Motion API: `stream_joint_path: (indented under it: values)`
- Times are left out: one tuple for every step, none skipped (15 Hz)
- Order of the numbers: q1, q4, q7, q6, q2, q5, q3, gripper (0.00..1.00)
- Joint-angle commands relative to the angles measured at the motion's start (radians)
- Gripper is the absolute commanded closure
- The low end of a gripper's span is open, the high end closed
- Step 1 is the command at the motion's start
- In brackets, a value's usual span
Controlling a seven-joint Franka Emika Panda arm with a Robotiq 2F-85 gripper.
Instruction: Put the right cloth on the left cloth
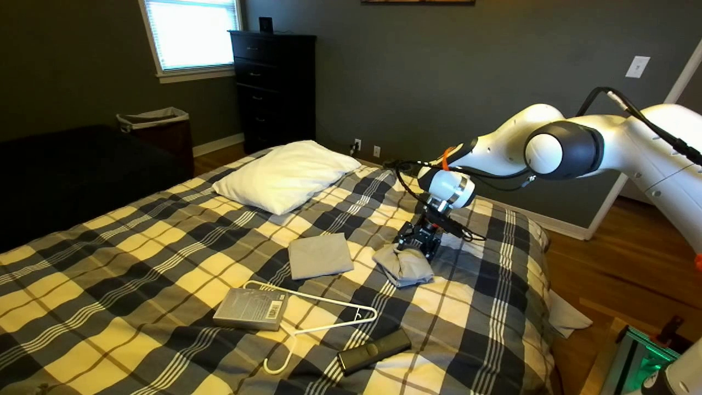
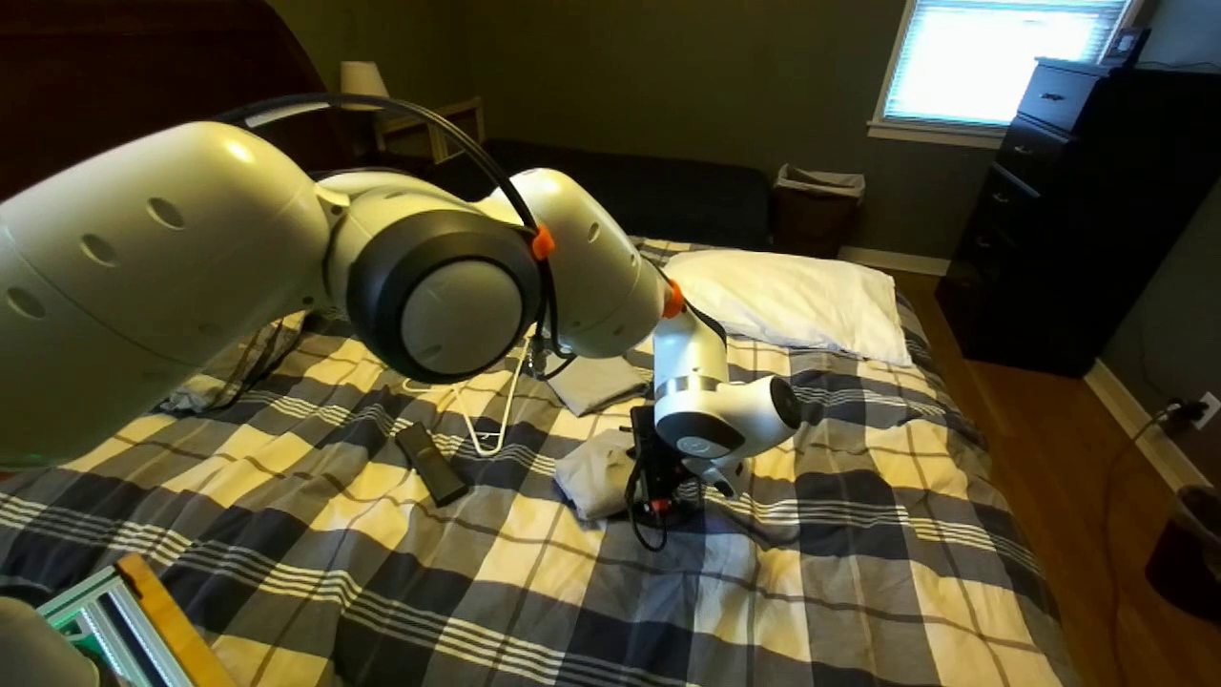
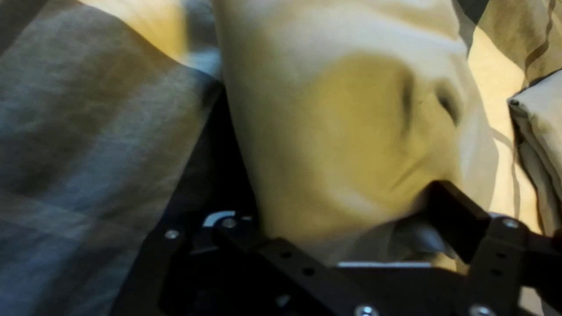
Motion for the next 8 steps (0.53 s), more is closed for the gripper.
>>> stream_joint_path:
  values:
    - [-0.016,0.090,0.042,-0.002,0.059,-0.028,0.031,0.34]
    - [-0.015,0.106,0.047,-0.013,0.067,-0.039,0.031,0.42]
    - [-0.014,0.114,0.053,-0.019,0.070,-0.050,0.032,0.51]
    - [-0.017,0.122,0.056,-0.029,0.073,-0.062,0.035,0.60]
    - [-0.024,0.126,0.048,-0.057,0.068,-0.076,0.043,0.66]
    - [-0.033,0.120,0.030,-0.087,0.053,-0.085,0.052,0.73]
    - [-0.047,0.106,-0.001,-0.114,0.026,-0.085,0.067,0.81]
    - [-0.068,0.079,-0.064,-0.140,-0.016,-0.077,0.091,0.88]
